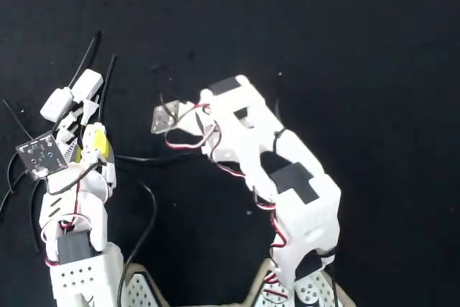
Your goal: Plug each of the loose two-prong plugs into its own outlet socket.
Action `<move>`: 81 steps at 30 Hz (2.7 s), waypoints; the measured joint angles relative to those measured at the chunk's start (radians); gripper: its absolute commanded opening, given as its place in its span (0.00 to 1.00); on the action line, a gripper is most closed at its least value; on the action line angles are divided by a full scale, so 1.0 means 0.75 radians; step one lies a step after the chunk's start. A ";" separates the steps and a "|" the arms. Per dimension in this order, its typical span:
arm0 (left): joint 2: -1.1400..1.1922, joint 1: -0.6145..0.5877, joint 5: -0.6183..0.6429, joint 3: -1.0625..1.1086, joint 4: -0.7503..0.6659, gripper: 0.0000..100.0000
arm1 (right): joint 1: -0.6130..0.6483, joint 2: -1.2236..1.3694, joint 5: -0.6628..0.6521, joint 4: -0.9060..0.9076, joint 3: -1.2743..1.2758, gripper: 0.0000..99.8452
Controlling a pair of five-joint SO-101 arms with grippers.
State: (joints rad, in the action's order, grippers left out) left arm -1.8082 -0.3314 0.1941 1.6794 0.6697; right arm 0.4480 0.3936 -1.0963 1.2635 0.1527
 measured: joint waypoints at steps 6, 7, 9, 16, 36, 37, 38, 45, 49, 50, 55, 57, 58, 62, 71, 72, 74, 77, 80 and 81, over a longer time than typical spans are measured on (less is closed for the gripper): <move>0.000 0.000 0.000 0.000 0.000 0.17 | -0.031 -0.018 0.033 -0.051 -0.012 0.01; 0.000 0.000 0.000 0.000 0.000 0.17 | -0.055 -0.023 0.074 -0.039 -0.025 0.01; 0.000 0.000 0.000 0.000 0.000 0.17 | -0.131 -0.035 0.172 -0.004 -0.084 0.01; 0.000 0.000 0.000 0.000 0.000 0.17 | -0.573 -0.074 0.606 0.123 -0.485 0.01; 0.000 0.000 0.000 0.000 0.000 0.17 | -1.223 0.929 0.982 0.401 -1.933 0.01; 0.000 0.000 0.000 0.000 0.000 0.17 | -1.223 0.992 0.982 0.401 -2.003 0.01; 0.000 0.000 0.000 0.000 0.000 0.17 | -1.223 1.049 0.982 0.401 -2.068 0.01; 0.000 0.000 0.000 0.000 0.000 0.17 | -1.223 1.309 0.982 0.401 -2.322 0.07; 0.000 0.002 0.000 0.000 0.000 0.17 | -1.223 1.313 0.982 0.401 -2.340 0.27; 0.000 0.012 0.000 0.000 0.000 0.17 | -1.223 1.313 0.982 0.401 -2.349 0.29; 0.000 0.025 0.000 0.000 0.000 0.17 | -1.223 1.313 0.990 0.370 -2.365 0.30; 0.000 0.023 0.000 0.000 0.000 0.17 | -1.223 1.313 0.990 0.344 -2.365 0.30; 0.000 0.023 0.000 0.000 0.000 0.17 | -1.223 1.309 0.994 0.333 -2.365 0.30; 0.000 0.023 0.000 0.000 0.000 0.17 | -1.223 1.219 0.994 0.317 -2.365 0.30; 0.000 0.023 0.000 0.000 0.000 0.17 | -1.152 0.914 0.996 0.325 -2.365 0.30; 0.000 0.023 0.000 0.000 0.000 0.17 | -1.137 0.880 0.996 0.346 -2.365 0.30; 0.000 0.023 0.000 0.000 0.000 0.17 | -1.105 0.816 0.996 0.401 -2.365 0.30; 0.000 0.023 0.000 0.000 0.000 0.17 | -1.047 0.726 0.994 0.507 -2.365 0.30; 0.000 0.023 0.000 0.000 0.000 0.17 | -0.986 0.657 0.994 0.612 -2.365 0.24; 0.000 0.023 0.000 0.000 0.000 0.17 | -0.966 0.638 0.994 0.626 -2.365 0.21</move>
State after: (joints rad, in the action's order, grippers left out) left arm -1.8082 -0.3145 0.1941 1.6794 0.6697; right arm -0.2762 0.8723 -0.3506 1.7331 -1.6210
